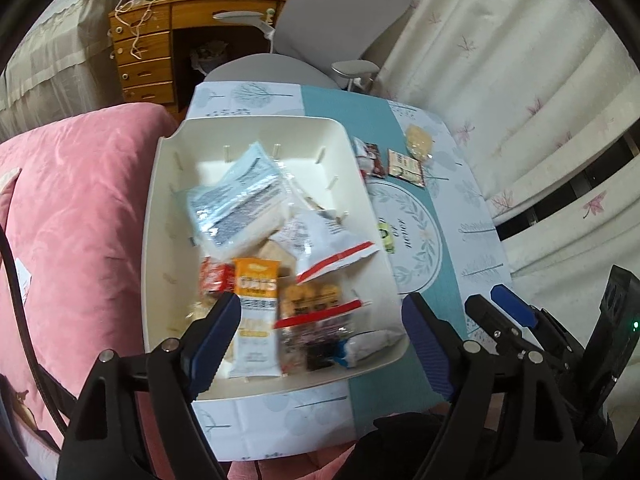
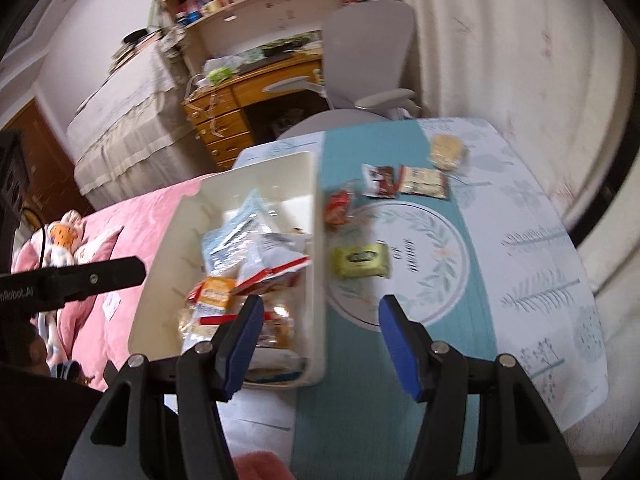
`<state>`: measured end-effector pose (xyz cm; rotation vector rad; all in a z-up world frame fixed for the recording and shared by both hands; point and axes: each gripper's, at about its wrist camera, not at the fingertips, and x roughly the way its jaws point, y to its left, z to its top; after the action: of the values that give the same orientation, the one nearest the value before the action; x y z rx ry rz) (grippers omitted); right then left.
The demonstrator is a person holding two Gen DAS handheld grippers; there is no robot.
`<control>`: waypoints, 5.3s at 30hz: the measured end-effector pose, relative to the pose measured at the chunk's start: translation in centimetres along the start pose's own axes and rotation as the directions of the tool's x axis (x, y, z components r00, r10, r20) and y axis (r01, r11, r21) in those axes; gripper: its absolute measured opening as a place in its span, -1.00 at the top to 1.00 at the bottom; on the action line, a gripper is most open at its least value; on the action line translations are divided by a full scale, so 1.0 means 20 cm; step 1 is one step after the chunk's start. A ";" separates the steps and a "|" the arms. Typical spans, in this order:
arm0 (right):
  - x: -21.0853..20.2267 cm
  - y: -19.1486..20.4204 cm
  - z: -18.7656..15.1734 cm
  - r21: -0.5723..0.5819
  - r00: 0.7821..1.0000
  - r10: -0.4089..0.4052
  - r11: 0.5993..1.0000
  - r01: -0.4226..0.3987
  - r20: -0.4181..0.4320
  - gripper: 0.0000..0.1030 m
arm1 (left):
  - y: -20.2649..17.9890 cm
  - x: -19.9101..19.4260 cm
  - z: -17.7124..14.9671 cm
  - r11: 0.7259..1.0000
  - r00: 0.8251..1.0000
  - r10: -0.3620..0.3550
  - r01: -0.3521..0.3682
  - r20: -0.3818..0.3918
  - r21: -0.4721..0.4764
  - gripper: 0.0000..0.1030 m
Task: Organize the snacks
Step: 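Withdraw both grippers from the tray, then grasp red-white barcode packet with left gripper while right gripper grasps clear puffed-snack bag, then carry barcode packet with left gripper over tray while right gripper carries puffed-snack bag there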
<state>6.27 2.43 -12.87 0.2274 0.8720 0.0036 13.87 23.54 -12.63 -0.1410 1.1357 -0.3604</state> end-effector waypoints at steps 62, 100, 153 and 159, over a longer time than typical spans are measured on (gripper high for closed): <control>1.34 -1.19 1.09 0.036 0.990 0.105 0.994 -0.102 -0.093 -0.17 | -0.61 1.61 0.83 0.660 0.953 0.073 -0.268 -0.295 -0.702 -0.65; 1.13 -1.34 1.05 -0.024 0.991 0.083 0.996 -0.086 -0.105 0.94 | -0.83 1.94 1.14 0.662 0.866 0.129 -0.437 -0.482 -0.609 -0.15; 0.10 -0.22 0.47 -0.303 0.960 0.218 0.916 -0.264 -0.178 0.99 | -0.33 0.18 0.20 0.939 0.975 0.082 -0.145 -0.208 -0.312 0.07; 0.11 -0.01 0.40 -0.280 0.956 0.211 0.923 -0.264 -0.205 0.99 | -0.11 0.11 0.18 0.960 0.972 0.075 -0.131 -0.224 -0.247 0.07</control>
<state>13.75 0.85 -9.62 0.0418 0.9975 0.3893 17.52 20.51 -12.38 -0.2779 1.3958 -0.1322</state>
